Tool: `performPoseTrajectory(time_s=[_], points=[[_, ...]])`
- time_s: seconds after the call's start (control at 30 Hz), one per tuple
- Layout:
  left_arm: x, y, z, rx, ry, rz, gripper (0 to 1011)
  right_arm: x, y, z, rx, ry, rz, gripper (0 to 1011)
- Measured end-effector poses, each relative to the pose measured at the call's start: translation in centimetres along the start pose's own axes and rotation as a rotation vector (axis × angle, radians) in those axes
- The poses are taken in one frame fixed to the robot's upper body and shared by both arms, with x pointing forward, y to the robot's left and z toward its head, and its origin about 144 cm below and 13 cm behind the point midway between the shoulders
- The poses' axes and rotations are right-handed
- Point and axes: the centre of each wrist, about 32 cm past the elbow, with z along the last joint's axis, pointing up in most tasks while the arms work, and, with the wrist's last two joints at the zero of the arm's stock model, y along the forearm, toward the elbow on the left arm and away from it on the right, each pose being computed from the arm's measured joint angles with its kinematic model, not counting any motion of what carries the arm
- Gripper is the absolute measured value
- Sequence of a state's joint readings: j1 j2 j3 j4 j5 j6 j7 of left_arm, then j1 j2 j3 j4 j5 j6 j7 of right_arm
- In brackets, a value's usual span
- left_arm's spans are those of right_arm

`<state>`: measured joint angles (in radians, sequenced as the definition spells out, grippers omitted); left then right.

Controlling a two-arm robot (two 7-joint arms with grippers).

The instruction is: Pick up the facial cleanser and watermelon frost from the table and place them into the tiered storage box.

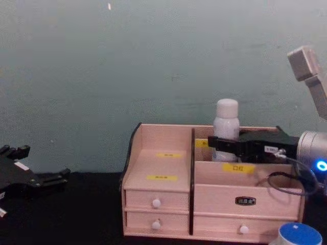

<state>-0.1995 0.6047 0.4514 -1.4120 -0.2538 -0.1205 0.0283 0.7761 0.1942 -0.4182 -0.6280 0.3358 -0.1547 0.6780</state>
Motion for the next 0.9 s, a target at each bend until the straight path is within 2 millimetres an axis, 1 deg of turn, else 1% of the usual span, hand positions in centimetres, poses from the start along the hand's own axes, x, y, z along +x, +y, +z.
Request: performPoseTrajectory(time_s=[0.37,0.5,0.53,0.57,0.6,0.7,0.8,0.9], points=[[0.0,0.0,0.0,0.0,0.0,0.0,1001,0.01,-0.05,-0.05,-0.002,0.0,-0.002,599],[0.0,0.0,0.0,0.0,0.0,0.0,1001,0.01,-0.05,-0.06,-0.002,0.001,-0.002,702],[0.0,0.0,0.0,0.0,0.0,0.0,1001,0.01,-0.05,-0.07,-0.002,0.001,-0.002,758],[0.0,0.0,0.0,0.0,0.0,0.0,1001,0.01,-0.06,-0.07,-0.003,0.001,-0.002,767],[0.0,0.0,0.0,0.0,0.0,0.0,1001,0.0,-0.05,-0.08,-0.003,0.001,-0.002,811],[0.0,0.0,0.0,0.0,0.0,0.0,1001,0.0,-0.05,-0.09,-0.003,0.001,-0.002,882],[0.0,0.0,0.0,0.0,0.0,0.0,1001,-0.01,-0.05,-0.08,-0.003,0.002,-0.002,979],[0.0,0.0,0.0,0.0,0.0,0.0,1001,-0.01,-0.05,-0.09,-0.003,0.002,-0.002,1000]])
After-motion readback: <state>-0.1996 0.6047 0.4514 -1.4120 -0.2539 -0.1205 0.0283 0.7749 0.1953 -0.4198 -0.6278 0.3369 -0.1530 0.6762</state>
